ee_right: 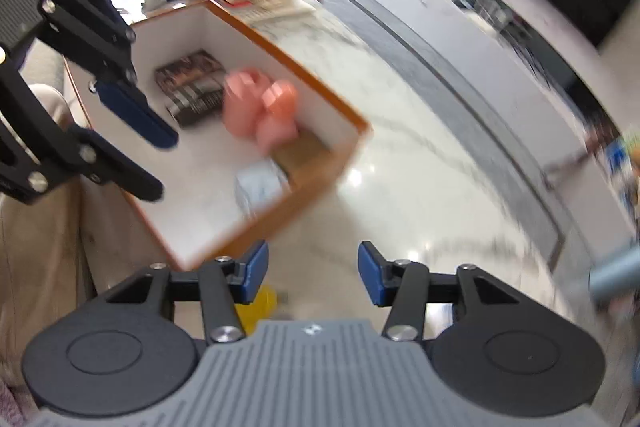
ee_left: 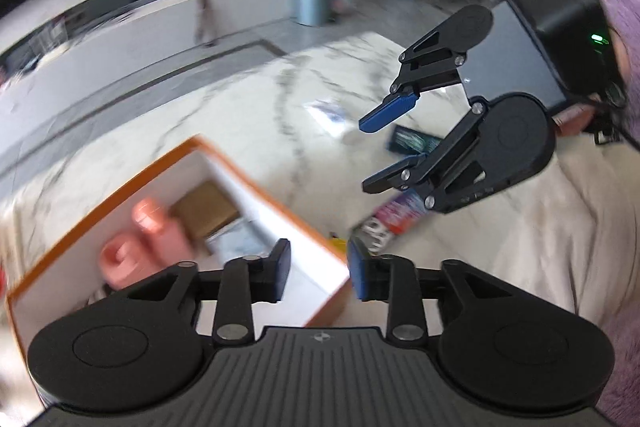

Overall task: Organize rigid objects
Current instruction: 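Open the right tool and move both tools back to the table, then grasp the yellow tape measure with the left tool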

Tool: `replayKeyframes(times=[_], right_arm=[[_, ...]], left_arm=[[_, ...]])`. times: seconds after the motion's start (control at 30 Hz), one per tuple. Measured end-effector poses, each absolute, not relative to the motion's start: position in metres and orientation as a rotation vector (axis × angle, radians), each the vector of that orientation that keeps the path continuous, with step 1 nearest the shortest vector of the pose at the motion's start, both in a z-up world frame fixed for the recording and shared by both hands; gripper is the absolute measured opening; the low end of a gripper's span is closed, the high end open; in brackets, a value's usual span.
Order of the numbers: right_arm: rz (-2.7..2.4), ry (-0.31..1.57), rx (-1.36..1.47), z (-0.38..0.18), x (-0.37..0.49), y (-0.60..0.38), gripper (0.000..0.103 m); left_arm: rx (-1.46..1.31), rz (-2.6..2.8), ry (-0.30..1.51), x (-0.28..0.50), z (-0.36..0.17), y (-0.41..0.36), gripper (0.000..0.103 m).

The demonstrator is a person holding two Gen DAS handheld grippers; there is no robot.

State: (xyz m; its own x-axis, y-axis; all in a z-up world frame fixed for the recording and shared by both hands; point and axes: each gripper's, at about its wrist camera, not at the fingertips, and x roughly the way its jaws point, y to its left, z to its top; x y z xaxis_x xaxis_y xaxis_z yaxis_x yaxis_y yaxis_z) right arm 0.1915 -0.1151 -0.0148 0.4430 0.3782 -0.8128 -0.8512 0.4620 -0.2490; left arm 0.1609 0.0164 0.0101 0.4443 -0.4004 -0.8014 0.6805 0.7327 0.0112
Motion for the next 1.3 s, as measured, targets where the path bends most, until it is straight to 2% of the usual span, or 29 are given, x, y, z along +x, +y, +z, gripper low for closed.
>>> replayKeyframes(times=[0.03,0.17,0.23,0.4,0.57,0.67,0.77,0.87,0.9,1.0,1.13,1.17,1.23,1.3], right_arm=[[0.828,0.781,-0.708,-0.019,0.198,-0.128,0.050],[0.713,0.887,-0.604,-0.047,0.201,-0.179,0.036],[0.654,0.928,-0.552,-0.063,0.202,-0.198,0.032],[0.528,1.012,-0.376,-0.093,0.214,-0.229,0.027],[0.453,1.080,-0.203,-0.111,0.229,-0.246,0.026],[0.412,1.129,-0.171,-0.123,0.233,-0.255,0.021],[0.371,1.151,-0.158,-0.128,0.235,-0.261,0.021],[0.374,1.166,-0.179,-0.134,0.237,-0.256,0.021],[0.379,1.170,-0.189,-0.136,0.238,-0.254,0.021],[0.408,1.169,-0.169,-0.137,0.239,-0.252,0.021],[0.439,1.163,-0.144,-0.138,0.241,-0.249,0.021],[0.455,1.160,-0.141,-0.138,0.242,-0.246,0.019],[0.487,1.152,-0.158,-0.138,0.240,-0.238,0.003],[0.491,1.135,-0.205,-0.138,0.236,-0.231,0.001]], left_arm=[[0.399,-0.715,0.885,0.161,0.007,0.005,0.050],[0.571,-0.798,0.932,0.166,-0.012,-0.039,0.061],[0.679,-0.819,0.955,0.170,-0.024,-0.062,0.074],[0.923,-0.823,1.110,0.193,-0.073,-0.101,0.080],[1.083,-0.783,1.303,0.218,-0.119,-0.121,0.080],[1.160,-0.741,1.363,0.228,-0.139,-0.129,0.080],[1.183,-0.750,1.412,0.231,-0.152,-0.132,0.080],[1.190,-0.747,1.439,0.233,-0.162,-0.130,0.075],[1.182,-0.756,1.443,0.233,-0.164,-0.129,0.067],[1.157,-0.781,1.437,0.233,-0.164,-0.126,0.062],[1.120,-0.811,1.394,0.234,-0.161,-0.120,0.061],[1.115,-0.813,1.382,0.233,-0.160,-0.120,0.061],[1.129,-0.826,1.359,0.229,-0.160,-0.119,0.060],[1.147,-0.835,1.344,0.226,-0.160,-0.118,0.060]])
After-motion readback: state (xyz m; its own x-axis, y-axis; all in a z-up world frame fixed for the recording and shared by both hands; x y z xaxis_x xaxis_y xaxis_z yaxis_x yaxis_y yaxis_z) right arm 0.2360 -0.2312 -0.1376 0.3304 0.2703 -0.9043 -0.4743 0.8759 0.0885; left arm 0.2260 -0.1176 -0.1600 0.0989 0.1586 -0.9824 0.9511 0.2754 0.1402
